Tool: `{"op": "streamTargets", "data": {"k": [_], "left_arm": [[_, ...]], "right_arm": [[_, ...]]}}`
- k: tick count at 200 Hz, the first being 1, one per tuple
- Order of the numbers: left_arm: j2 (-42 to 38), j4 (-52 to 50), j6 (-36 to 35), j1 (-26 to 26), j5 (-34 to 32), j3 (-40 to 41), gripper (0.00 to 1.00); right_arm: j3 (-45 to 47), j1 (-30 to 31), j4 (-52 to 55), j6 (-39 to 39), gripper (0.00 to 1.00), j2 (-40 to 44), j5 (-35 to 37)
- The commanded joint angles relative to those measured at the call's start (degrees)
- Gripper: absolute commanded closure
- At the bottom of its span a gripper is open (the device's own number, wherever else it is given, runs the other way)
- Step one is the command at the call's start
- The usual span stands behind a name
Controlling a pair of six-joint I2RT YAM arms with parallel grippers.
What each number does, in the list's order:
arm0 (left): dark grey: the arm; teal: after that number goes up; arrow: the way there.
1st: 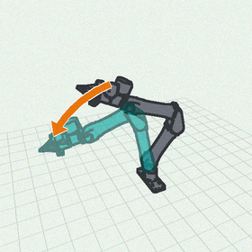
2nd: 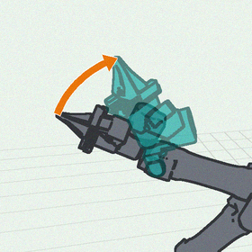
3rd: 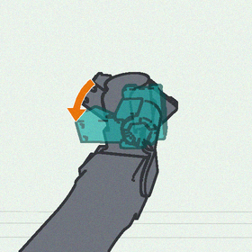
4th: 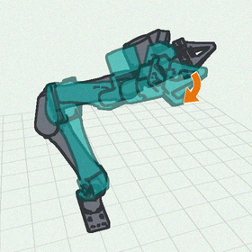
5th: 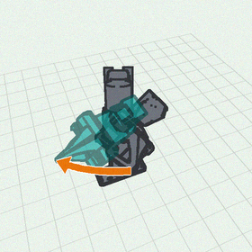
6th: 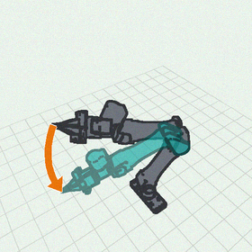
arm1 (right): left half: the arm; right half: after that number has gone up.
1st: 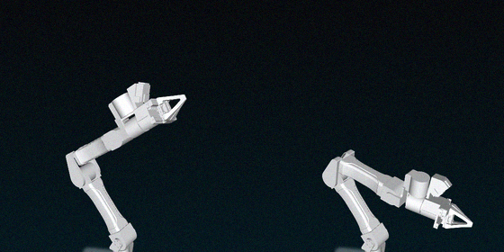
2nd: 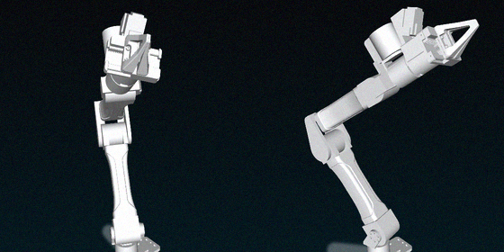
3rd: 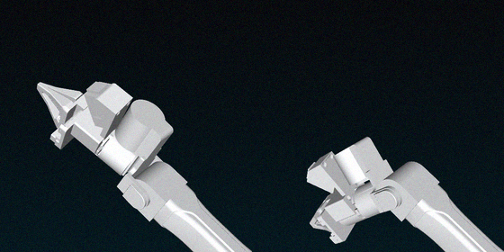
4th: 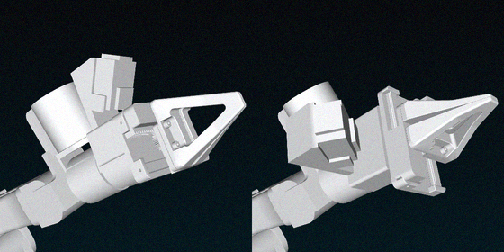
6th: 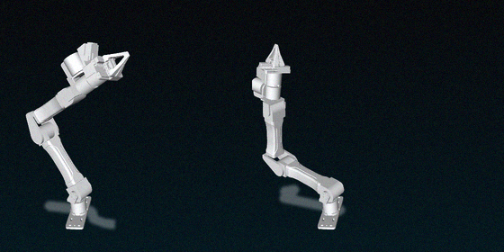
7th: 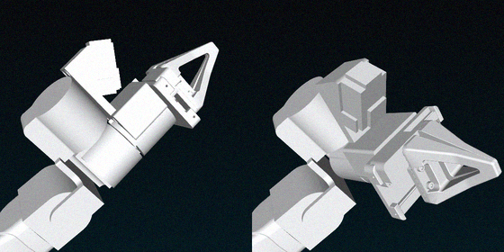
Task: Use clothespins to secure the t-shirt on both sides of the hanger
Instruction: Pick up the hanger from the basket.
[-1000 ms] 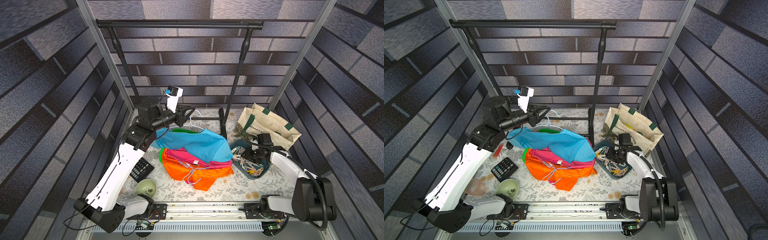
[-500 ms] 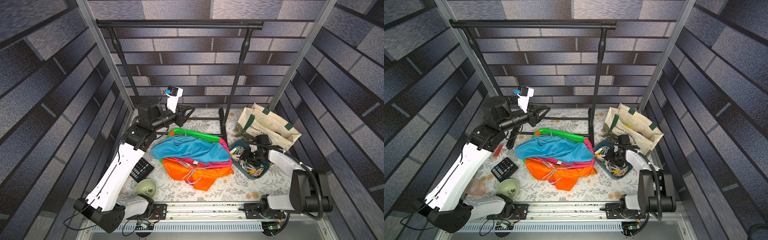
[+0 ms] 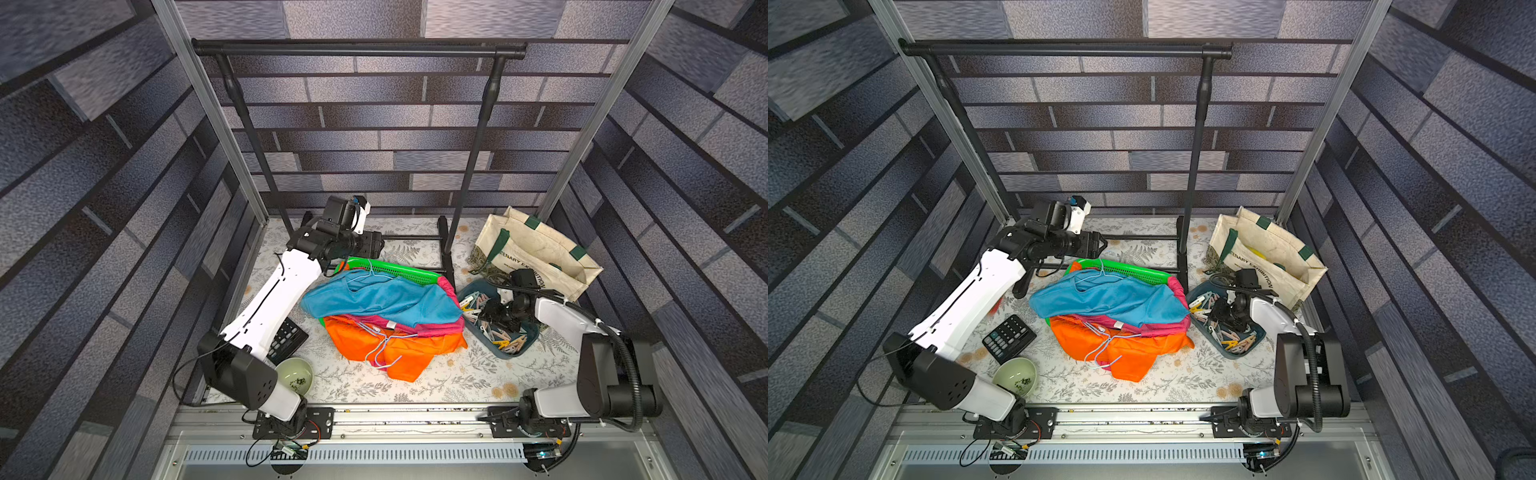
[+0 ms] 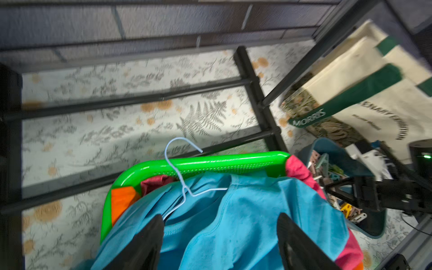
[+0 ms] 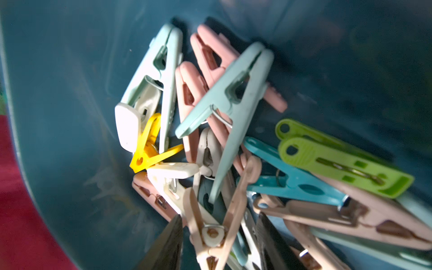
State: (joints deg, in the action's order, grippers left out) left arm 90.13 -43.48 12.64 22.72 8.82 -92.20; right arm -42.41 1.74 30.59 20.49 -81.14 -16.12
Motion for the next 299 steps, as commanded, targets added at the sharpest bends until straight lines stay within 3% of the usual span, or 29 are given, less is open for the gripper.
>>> {"op": "streamTargets", "data": {"k": [1, 80, 129, 169, 212, 229, 299], "left_arm": [[2.98, -4.61, 4.75, -1.79, -1.04, -1.92, 0.18], [16.27, -5.65, 8.7, -1.98, 1.03, -6.31, 0.28], [21.21, -6.54, 9.14, -1.66, -1.9, -8.96, 0.3], [25.35, -7.34, 9.67, -1.15, -2.7, -12.16, 0.46], [28.17, -9.19, 9.58, -0.04, -6.36, -14.11, 0.54], [28.65, -9.06, 9.83, -0.04, -6.13, -14.19, 0.66], [25.83, -8.81, 11.95, 0.22, -6.03, -14.85, 0.95]], "right_arm": [[-0.65, -0.24, 0.32, -0.1, 0.49, 1.09, 1.26], [0.94, -0.24, -1.87, 0.31, 0.53, 7.41, 5.65], [4.44, -0.24, -6.45, 1.0, 0.52, 17.57, 8.14], [4.76, -0.29, -4.62, 0.55, 0.52, 18.75, 9.57], [5.1, -0.24, -4.75, 1.04, 0.52, 18.81, 10.06], [4.84, -0.24, -4.66, 0.98, 0.52, 18.86, 10.4], [4.62, -0.24, -4.14, 0.95, 0.5, 18.05, 10.45]]}}
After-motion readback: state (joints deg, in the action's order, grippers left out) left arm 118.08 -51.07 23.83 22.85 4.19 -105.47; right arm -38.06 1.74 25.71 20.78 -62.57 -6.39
